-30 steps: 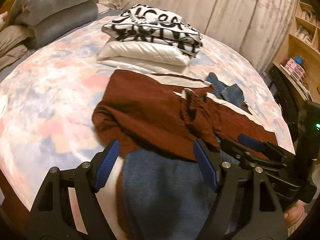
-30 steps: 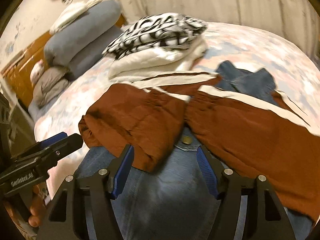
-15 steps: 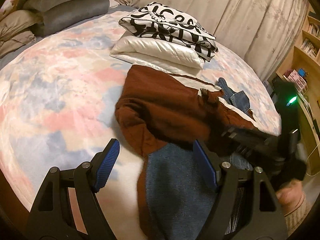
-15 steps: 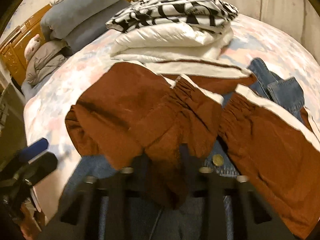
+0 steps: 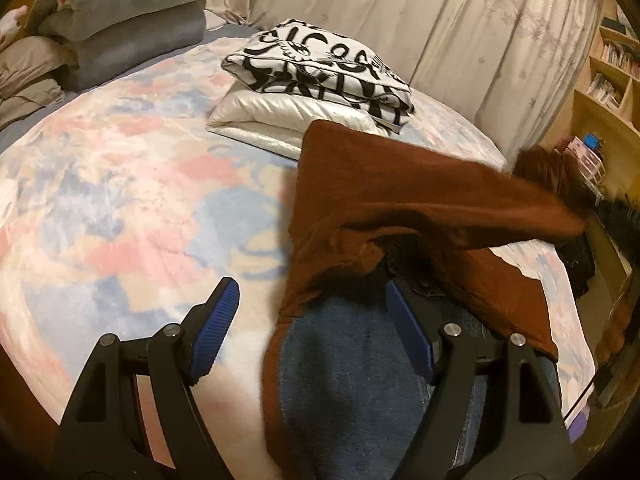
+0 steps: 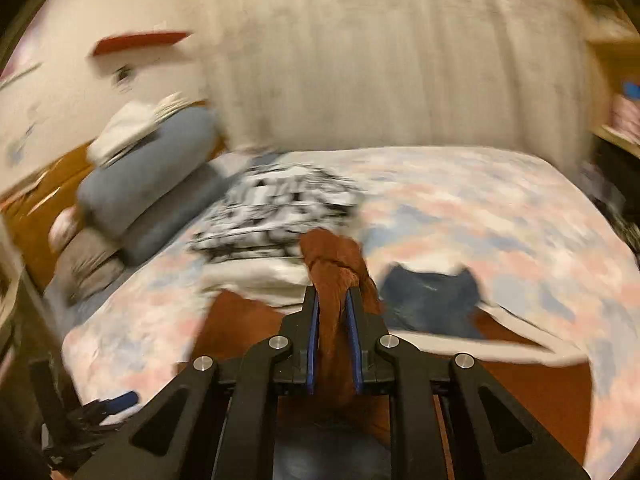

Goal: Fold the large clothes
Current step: 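Lift the held side edge and fold it toward the jacket center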

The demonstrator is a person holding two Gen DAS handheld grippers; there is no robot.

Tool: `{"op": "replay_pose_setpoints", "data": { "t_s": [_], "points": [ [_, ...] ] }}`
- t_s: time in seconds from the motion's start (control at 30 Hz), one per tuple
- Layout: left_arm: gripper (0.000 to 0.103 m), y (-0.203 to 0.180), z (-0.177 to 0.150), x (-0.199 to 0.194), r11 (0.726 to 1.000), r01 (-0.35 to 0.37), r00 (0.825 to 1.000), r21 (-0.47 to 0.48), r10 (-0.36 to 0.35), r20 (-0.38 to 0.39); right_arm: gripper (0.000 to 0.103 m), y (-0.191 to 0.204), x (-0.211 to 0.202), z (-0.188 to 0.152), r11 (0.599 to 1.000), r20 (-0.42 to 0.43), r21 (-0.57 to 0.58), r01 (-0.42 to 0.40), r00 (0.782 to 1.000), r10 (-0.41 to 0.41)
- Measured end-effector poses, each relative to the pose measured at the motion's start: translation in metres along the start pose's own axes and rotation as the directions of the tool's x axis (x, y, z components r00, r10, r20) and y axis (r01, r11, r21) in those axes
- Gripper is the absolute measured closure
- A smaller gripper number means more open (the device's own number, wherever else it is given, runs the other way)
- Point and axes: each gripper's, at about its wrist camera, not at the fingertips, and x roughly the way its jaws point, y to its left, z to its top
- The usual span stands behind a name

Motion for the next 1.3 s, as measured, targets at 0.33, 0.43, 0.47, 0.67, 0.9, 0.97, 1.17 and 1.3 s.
{"op": "replay_pose_setpoints", "data": {
  "t_s": [0.33,0.43,0.47,0.67,0.9,0.97,1.17,1.3],
  "points": [
    [0.029,-0.018,0.007,0.017,0.996,0.055,0.997,0.068,-0.051,-0.064,0.081,-0.109,0.045,-0.093,0.969,-0.363,0.118,0.217,0.918,-0.161],
    [0.029,-0.014,0.025,0.022,0.993,0.093,0.993,0.077,-0.087,-0.074,0.041,-0.115,0.044,-0.079,0.975,-0.307,0.141,0.172,0.944,-0.122],
    [0.029,-0.013,0.033,0.025,0.992,0.096,0.993,0.077,-0.09,-0.075,0.035,-0.118,0.046,-0.073,0.977,-0.291,0.142,0.159,0.95,-0.112],
    [0.029,0.01,0.072,0.058,0.992,0.124,0.987,0.032,-0.12,-0.108,0.035,-0.128,0.094,-0.034,0.986,-0.323,0.154,0.068,0.946,-0.015],
    [0.047,0.021,0.09,0.097,0.995,0.087,0.988,0.049,-0.08,-0.129,0.035,-0.132,0.188,-0.027,0.986,-0.404,0.162,0.048,0.914,0.022],
    [0.048,0.019,0.09,0.106,0.995,0.082,0.987,0.055,-0.074,-0.145,0.036,-0.135,0.212,-0.032,0.986,-0.431,0.16,0.051,0.902,0.023],
    [0.049,0.0,0.093,0.123,0.992,0.065,0.988,0.105,-0.049,-0.146,0.088,-0.128,0.209,-0.023,0.997,-0.335,0.069,0.036,0.942,-0.011],
    [0.049,-0.021,0.095,0.136,0.985,0.055,0.987,0.163,-0.029,-0.156,0.091,-0.141,0.161,-0.005,0.99,-0.184,0.086,0.115,0.978,-0.097]
  ]
}}
